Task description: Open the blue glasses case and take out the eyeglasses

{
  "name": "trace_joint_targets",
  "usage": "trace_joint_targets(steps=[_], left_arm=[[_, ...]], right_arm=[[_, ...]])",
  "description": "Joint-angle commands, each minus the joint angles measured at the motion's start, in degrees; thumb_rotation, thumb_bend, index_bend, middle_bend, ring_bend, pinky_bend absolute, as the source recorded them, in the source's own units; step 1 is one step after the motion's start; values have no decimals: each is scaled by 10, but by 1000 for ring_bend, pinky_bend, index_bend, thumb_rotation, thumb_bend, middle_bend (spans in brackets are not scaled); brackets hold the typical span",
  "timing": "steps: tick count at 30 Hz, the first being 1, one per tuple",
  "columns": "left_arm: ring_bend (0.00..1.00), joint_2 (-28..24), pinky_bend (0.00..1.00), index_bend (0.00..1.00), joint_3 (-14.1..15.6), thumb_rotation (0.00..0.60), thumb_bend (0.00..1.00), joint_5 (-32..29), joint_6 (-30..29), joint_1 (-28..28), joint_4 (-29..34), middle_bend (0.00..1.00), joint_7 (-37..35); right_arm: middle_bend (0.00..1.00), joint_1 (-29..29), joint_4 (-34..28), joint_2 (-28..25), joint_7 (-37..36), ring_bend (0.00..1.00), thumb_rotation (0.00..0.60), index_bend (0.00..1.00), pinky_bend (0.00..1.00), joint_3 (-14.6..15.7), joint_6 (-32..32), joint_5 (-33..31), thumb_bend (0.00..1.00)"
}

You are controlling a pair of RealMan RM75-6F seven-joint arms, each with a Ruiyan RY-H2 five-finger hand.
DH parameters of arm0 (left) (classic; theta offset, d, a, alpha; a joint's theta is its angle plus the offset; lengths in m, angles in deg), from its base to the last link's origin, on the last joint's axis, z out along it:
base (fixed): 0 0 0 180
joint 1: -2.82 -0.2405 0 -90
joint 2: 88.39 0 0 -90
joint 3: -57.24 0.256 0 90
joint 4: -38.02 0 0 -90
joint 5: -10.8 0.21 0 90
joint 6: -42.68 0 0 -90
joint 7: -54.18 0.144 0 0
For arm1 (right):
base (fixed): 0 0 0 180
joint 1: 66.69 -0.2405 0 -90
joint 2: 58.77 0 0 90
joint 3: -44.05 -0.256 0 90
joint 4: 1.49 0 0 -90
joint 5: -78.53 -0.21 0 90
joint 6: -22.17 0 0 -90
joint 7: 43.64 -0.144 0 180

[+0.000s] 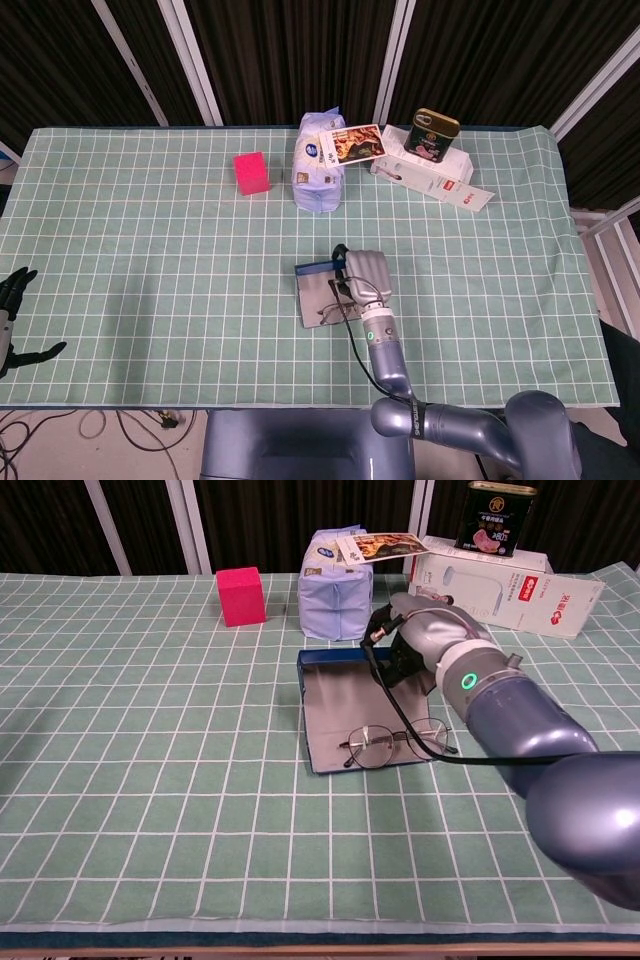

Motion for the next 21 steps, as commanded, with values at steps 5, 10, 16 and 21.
trace_joint_targets(steps=[5, 10, 16, 21], left_arm=[[0, 0, 0, 0, -1, 600, 0, -2, 4, 2, -1, 0, -3], [0, -1, 0, 0, -1, 600, 0, -3, 5, 2, 0, 0, -6], [0, -1, 0, 0, -1, 600, 0, -2, 6, 2, 0, 0, -6], [0, -1, 0, 0, -1, 600, 0, -4, 7, 3, 0, 0, -5]], right_arm=[[910, -21, 53, 36, -64, 984, 600, 509, 1000, -33, -1, 41, 562], [910, -22, 87, 55, -101, 984, 600, 509, 1000, -32, 0, 67, 562], [910, -27, 121, 73, -122, 983, 600, 509, 1000, -38, -6, 83, 562], [910, -43, 149, 83, -120, 983, 600, 509, 1000, -54, -22, 86, 562]])
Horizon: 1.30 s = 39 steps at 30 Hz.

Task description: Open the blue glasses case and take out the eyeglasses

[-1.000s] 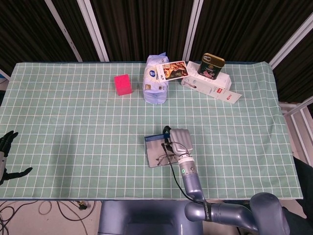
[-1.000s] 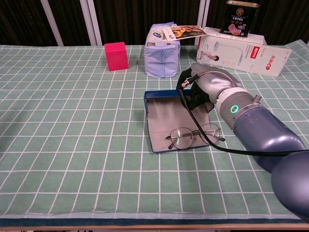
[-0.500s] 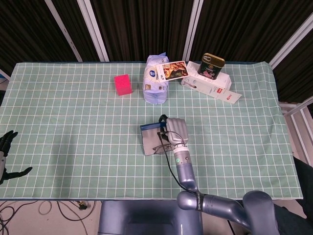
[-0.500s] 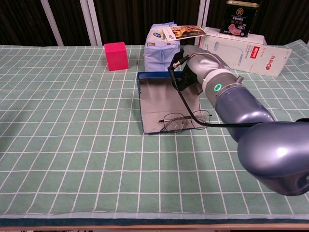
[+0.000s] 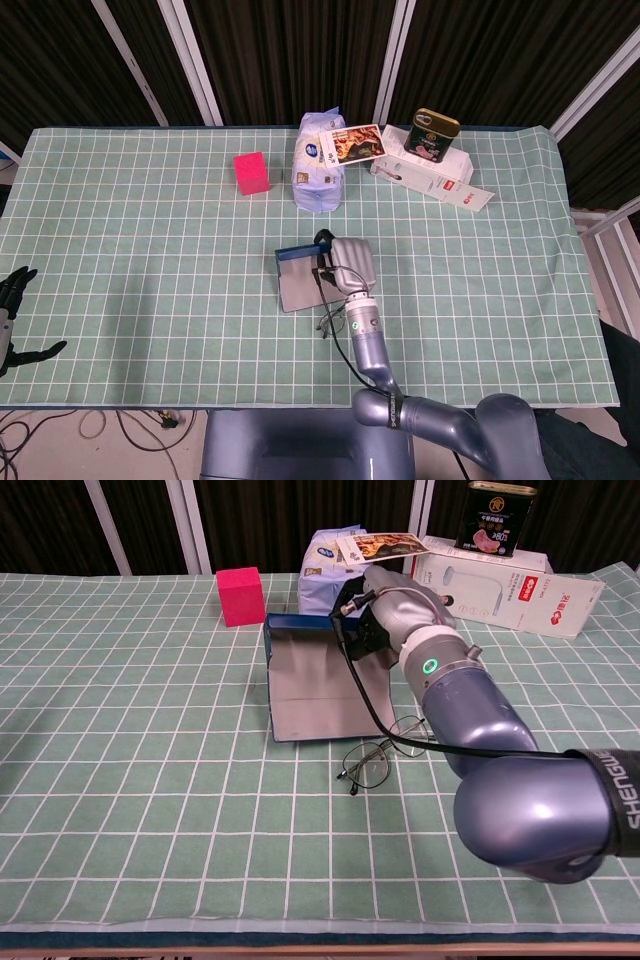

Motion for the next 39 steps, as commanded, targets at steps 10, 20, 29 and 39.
trace_joint_targets(steps=[10, 20, 29, 39], left_arm=[[0, 0, 0, 0, -3, 600, 0, -5, 2, 1, 1, 0, -2], [0, 0, 0, 0, -2, 600, 0, 1, -2, 0, 2, 0, -3], [0, 2, 0, 0, 2, 600, 0, 14, -16, -5, 0, 0, 0], [0, 10, 0, 0, 7, 600, 0, 25, -32, -10, -11, 0, 26]], right_arm=[[909, -70, 101, 22, 18, 980, 600, 509, 1000, -51, -56, -5, 561], [900, -89, 112, 26, 69, 970, 600, 0, 1000, -65, -67, -26, 329], [867, -37, -27, -23, 130, 944, 600, 0, 1000, -48, -18, -35, 279], [365, 153, -344, -225, 193, 453, 600, 0, 521, 89, 88, -13, 269]])
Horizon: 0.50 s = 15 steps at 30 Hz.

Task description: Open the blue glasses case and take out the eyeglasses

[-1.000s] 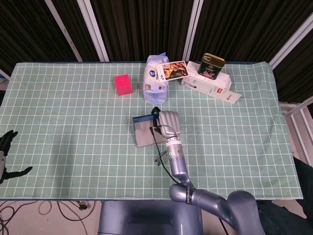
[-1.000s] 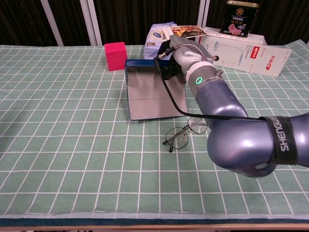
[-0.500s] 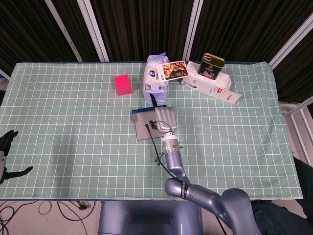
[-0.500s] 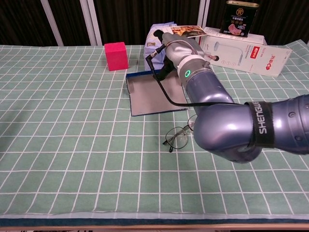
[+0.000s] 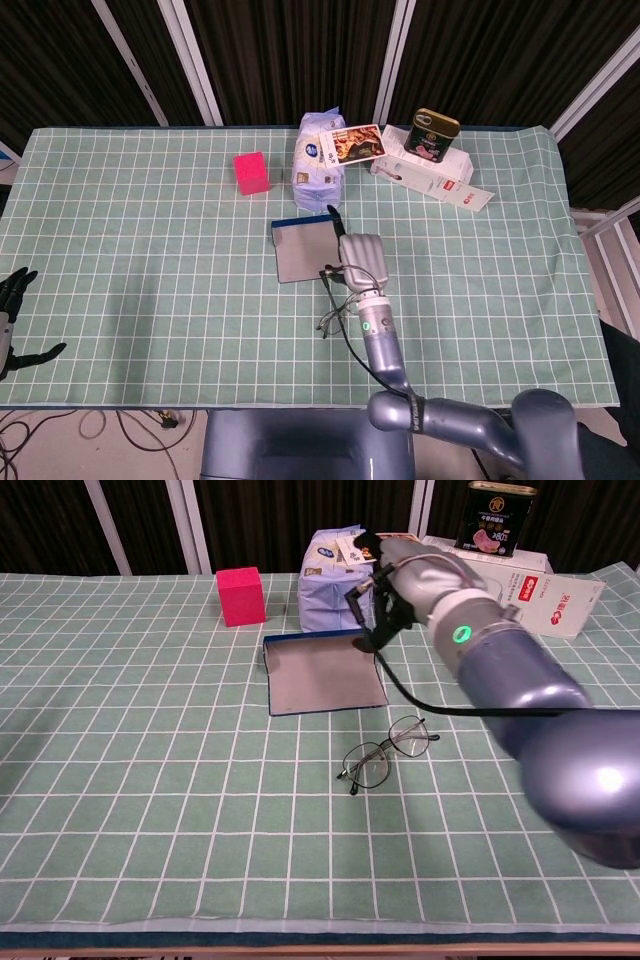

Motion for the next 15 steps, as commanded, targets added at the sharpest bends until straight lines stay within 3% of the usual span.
trace_joint_targets(steps=[1, 5, 7, 11, 15], left_arm=[[0, 3, 0, 0, 0, 600, 0, 1, -4, -1, -4, 0, 8], [0, 6, 0, 0, 0, 600, 0, 4, -10, -2, -9, 0, 16], [0, 11, 0, 0, 1, 600, 0, 11, -17, -3, -15, 0, 24], [0, 16, 0, 0, 6, 600, 0, 16, -21, -5, -21, 0, 46], [0, 20, 0, 0, 7, 600, 0, 23, -29, -6, -25, 0, 62]], right_arm=[[284, 111, -164, -136, 26, 365, 600, 0, 451, 88, 56, 18, 269], [58, 171, -253, -236, 0, 95, 600, 0, 311, 145, 73, 45, 209], [2, 203, -292, -291, -26, 15, 600, 0, 275, 176, 79, 64, 145], [0, 252, -317, -358, -74, 0, 600, 0, 248, 222, 98, 107, 78], [0, 296, -299, -393, -129, 0, 600, 0, 248, 259, 123, 159, 58]])
